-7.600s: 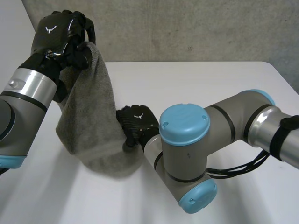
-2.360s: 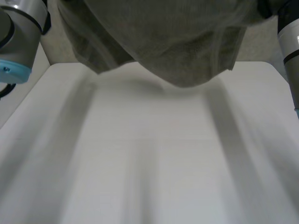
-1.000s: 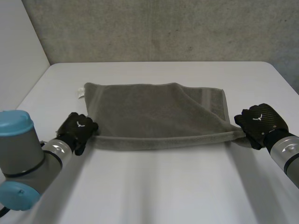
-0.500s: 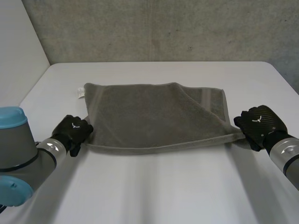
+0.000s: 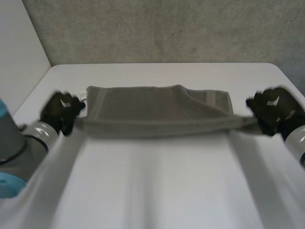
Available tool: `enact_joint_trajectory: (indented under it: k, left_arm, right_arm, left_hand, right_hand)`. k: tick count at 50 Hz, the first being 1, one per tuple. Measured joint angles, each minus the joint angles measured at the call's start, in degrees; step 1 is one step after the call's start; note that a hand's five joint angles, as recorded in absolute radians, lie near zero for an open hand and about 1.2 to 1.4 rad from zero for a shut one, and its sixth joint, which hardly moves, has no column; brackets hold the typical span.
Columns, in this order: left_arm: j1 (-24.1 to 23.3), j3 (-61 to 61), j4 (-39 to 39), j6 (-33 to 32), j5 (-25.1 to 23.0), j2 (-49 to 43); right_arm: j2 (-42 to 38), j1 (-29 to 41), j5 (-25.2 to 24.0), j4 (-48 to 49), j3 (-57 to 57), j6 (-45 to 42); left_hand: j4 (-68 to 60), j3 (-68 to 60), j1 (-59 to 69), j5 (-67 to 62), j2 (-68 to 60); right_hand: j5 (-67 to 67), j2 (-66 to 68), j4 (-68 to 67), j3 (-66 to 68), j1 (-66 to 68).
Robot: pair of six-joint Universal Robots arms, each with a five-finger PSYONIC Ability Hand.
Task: Fold the towel.
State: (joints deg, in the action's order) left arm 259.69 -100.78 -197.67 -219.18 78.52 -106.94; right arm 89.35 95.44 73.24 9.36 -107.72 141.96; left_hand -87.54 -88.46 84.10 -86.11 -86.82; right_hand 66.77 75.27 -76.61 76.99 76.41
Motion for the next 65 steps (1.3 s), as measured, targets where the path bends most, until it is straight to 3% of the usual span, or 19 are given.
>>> enact_joint_trajectory:
  k: [5, 13, 20, 26, 36, 44, 52, 57, 65]
  left_arm:
    - [0.41, 1.99, 0.96, 4.74, -0.45, 12.68]
    - [0.56, 9.11, 7.43, 9.48, -1.79, 22.84]
    - [0.35, 13.89, 14.04, 7.88, -2.02, 16.84]
    - [-0.99, 17.5, 17.51, 1.17, -0.51, 3.24]
    - [-4.04, 33.77, 20.21, -3.96, 4.17, -17.74]
    - [-4.88, 48.37, 19.54, -1.83, 4.87, -21.65]
    - [-5.5, 62.99, 6.23, 18.9, 9.66, -16.94]
    - [-5.67, 62.17, 5.41, 23.46, 10.01, -16.88]
    - [-5.9, 50.83, 7.51, 22.35, 7.04, -18.81]
  right_arm:
    - [7.33, -0.07, -0.28, -9.29, 9.28, 2.87]
    - [7.68, -0.38, -1.71, -27.58, 27.62, 4.07]
    - [-1.88, 0.17, -1.49, -38.75, 40.09, 1.02]
    - [-14.24, 2.8, 1.14, -42.51, 44.1, -4.88]
    - [-33.73, 9.94, 11.33, -36.33, 52.65, -8.44]
    - [-39.66, 12.52, 15.51, -23.85, 63.93, -8.14]
    - [-29.22, 15.16, 16.53, 8.86, 60.84, -2.05]
    - [-27.68, 15.3, 16.34, 8.91, 59.13, 0.48]
    - [-32.17, 15.27, 13.88, -4.81, 57.1, 1.12]
  left_hand:
    - [0.0, -0.13, 0.0, 0.01, -0.22]
    - [0.0, -0.16, 0.0, 0.0, -0.49]
    - [0.0, -0.17, 0.0, 0.0, -0.49]
    - [0.0, -0.21, 0.0, 0.0, -0.49]
    - [0.0, -0.26, 0.0, 0.0, -0.49]
    - [0.0, -0.33, 0.0, 0.0, -0.5]
    - [-0.24, -0.36, 0.0, -0.11, -0.71]
    - [-0.24, -0.38, 0.0, -0.55, -0.71]
    - [-0.24, -0.42, -0.01, -0.55, -0.71]
  right_hand:
    - [0.0, 0.0, 0.0, 0.0, 0.0]
    - [0.0, 0.0, 0.0, 0.0, 0.0]
    - [0.0, 0.0, 0.0, 0.0, 0.06]
    - [0.0, 0.0, 0.0, 0.0, 0.07]
    - [0.0, 0.0, 0.0, 0.0, 0.07]
    - [0.01, 0.0, 0.0, 0.0, 0.08]
    - [0.01, 0.01, 0.0, 0.0, 0.19]
    - [0.4, 0.01, 0.0, 0.0, 0.19]
    - [0.4, 0.01, 0.0, 0.0, 0.19]
